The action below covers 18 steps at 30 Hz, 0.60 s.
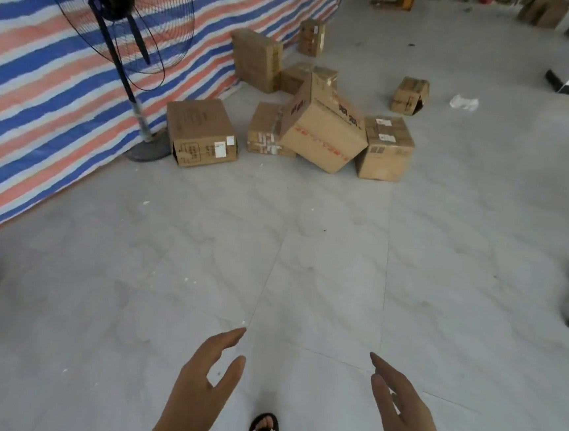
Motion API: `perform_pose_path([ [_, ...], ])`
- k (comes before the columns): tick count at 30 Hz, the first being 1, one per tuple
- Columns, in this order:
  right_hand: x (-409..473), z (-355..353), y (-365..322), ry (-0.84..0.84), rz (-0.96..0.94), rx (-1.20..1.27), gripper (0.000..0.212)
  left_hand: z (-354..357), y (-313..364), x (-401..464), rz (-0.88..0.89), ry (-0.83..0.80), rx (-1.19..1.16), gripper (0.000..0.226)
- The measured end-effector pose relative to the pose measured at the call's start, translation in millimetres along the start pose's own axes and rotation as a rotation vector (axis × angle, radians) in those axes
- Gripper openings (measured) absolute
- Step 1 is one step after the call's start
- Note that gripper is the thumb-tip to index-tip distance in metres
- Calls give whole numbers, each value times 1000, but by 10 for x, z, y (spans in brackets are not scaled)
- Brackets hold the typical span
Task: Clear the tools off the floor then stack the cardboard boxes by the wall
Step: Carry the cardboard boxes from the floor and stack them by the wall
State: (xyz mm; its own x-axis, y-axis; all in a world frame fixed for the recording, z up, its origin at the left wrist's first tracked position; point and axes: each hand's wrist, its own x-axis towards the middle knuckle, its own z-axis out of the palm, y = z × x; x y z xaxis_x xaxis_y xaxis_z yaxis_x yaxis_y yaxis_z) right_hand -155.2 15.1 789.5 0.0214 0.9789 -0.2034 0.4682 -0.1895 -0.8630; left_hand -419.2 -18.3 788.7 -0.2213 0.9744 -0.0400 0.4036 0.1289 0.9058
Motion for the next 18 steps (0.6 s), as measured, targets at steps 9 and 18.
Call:
perform_pose_path([
  [9,1903,-23,-260,24,60,11,70,355,38,1875,-37,-29,10,45],
  [18,4472,-780,-672,-26,21,-4,50,1242,533,4095,-67,67,-44,51],
])
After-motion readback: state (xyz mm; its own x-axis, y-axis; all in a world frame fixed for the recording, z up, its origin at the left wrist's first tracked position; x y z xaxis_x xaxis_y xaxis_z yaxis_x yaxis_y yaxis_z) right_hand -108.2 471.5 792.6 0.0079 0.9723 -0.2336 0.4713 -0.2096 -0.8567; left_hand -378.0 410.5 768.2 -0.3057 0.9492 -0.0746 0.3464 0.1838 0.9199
